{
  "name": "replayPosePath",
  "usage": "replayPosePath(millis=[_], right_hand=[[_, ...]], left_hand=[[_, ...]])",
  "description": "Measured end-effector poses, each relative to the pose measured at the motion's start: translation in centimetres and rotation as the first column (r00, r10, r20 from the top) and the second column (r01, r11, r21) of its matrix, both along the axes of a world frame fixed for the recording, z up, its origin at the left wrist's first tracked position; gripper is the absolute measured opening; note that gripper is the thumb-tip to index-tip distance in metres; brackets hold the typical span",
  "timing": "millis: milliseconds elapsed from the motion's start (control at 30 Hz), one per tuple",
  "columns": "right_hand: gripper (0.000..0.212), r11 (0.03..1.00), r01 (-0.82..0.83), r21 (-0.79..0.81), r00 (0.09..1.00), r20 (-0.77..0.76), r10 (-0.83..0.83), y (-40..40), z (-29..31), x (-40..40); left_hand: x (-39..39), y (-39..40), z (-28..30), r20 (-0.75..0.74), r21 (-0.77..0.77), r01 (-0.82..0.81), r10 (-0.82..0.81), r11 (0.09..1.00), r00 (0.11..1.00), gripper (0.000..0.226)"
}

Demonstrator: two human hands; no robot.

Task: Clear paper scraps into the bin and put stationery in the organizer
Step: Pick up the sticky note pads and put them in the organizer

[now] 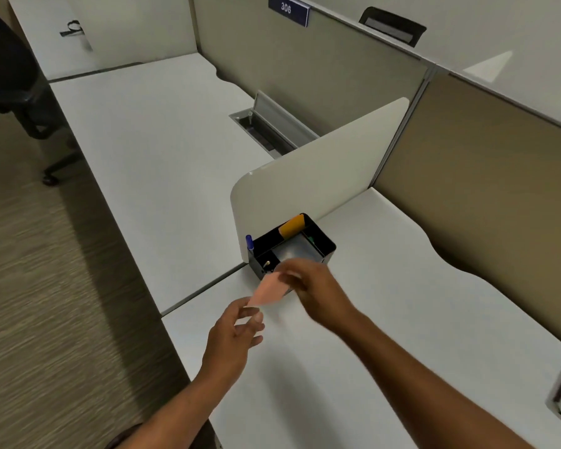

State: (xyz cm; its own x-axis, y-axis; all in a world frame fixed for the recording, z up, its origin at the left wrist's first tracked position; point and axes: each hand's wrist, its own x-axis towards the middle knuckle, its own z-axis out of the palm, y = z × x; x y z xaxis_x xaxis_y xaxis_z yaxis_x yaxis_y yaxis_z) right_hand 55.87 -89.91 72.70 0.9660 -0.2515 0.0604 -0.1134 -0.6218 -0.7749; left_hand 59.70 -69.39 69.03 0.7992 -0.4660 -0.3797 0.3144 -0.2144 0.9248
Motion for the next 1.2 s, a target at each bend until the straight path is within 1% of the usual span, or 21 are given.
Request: replayPosePath(millis=[67,100,167,233,333,500,633,733,833,867,933,967,1033,1067,1100,1200], right_hand=[[0.034,0.998,0.057,0.024,0.997,0.043,-0.058,-2.5,1.6,1.6],[0.036,0.996,0.090,0.001,0.994,0.070,-0.090,-3.7,2.3,2.6],[0.033,0.983,0.150,-0.102,0.985,0.103,-0.140,-6.4,3.0,4.7],[0.026,0.959,0.208,-0.192,0.977,0.089,-0.194,-8.7,2.8,7.0],[0.026,0.937,0.226,-0.268,0.973,0.011,-0.231,-10.8,1.2,9.7],[0.030,0.934,0.142,-0.328,0.974,-0.119,-0.191,-11.8,-1.6,12.2],[0.033,0.921,0.091,-0.379,0.954,-0.233,-0.190,-12.0,-3.2,13.0],[0.040,0.921,0.060,-0.385,0.937,-0.297,-0.185,-12.0,-3.8,13.1],[0.043,0.933,0.075,-0.351,0.920,-0.338,-0.201,-12.0,-4.3,13.2],[0.045,0.942,0.068,-0.329,0.917,-0.352,-0.189,-11.9,-4.5,13.1],[0.049,0.971,0.042,-0.237,0.923,-0.363,-0.128,-11.6,-4.6,12.7],[0.048,0.976,0.042,-0.213,0.925,-0.362,-0.119,-11.6,-4.7,12.4],[0.042,0.963,0.091,-0.253,0.918,-0.353,-0.180,-11.2,-4.4,11.8],[0.038,0.948,0.121,-0.295,0.925,-0.314,-0.216,-11.0,-4.3,11.5],[0.035,0.939,0.161,-0.303,0.934,-0.260,-0.244,-10.5,-4.0,11.1],[0.029,0.926,0.224,-0.304,0.964,-0.071,-0.257,-8.5,-2.9,9.5]], left_hand=[[0.1,-0.1,-0.1,-0.035,-0.025,-0.036,0.035,0.999,0.999,0.035],[0.1,-0.1,-0.1,-0.045,-0.033,-0.043,0.041,0.999,0.998,0.035],[0.1,0.1,-0.2,-0.057,-0.044,-0.056,0.054,0.997,0.997,0.033],[0.2,0.2,-0.4,-0.067,-0.045,-0.078,0.075,0.996,0.995,0.030],[0.4,0.6,-0.7,-0.083,-0.051,-0.095,0.091,0.994,0.992,0.029],[1.1,1.8,-1.4,-0.097,-0.045,-0.123,0.118,0.991,0.988,0.029],[1.7,2.4,-2.0,-0.100,-0.039,-0.134,0.129,0.990,0.987,0.031],[1.9,2.6,-2.4,-0.108,-0.042,-0.135,0.130,0.990,0.986,0.033],[2.0,2.5,-2.7,-0.110,-0.041,-0.130,0.124,0.991,0.986,0.035],[2.1,2.4,-2.7,-0.111,-0.039,-0.128,0.123,0.991,0.986,0.037],[2.2,2.3,-2.7,-0.113,-0.036,-0.126,0.122,0.991,0.986,0.041],[2.2,2.3,-2.6,-0.111,-0.033,-0.124,0.119,0.992,0.987,0.043],[2.4,2.3,-2.3,-0.098,-0.027,-0.115,0.112,0.993,0.989,0.045],[2.5,2.3,-2.1,-0.088,-0.024,-0.111,0.109,0.994,0.990,0.046],[2.6,2.3,-2.0,-0.079,-0.021,-0.107,0.105,0.994,0.991,0.046],[2.8,2.0,-1.3,-0.057,-0.015,-0.094,0.093,0.995,0.994,0.043]])
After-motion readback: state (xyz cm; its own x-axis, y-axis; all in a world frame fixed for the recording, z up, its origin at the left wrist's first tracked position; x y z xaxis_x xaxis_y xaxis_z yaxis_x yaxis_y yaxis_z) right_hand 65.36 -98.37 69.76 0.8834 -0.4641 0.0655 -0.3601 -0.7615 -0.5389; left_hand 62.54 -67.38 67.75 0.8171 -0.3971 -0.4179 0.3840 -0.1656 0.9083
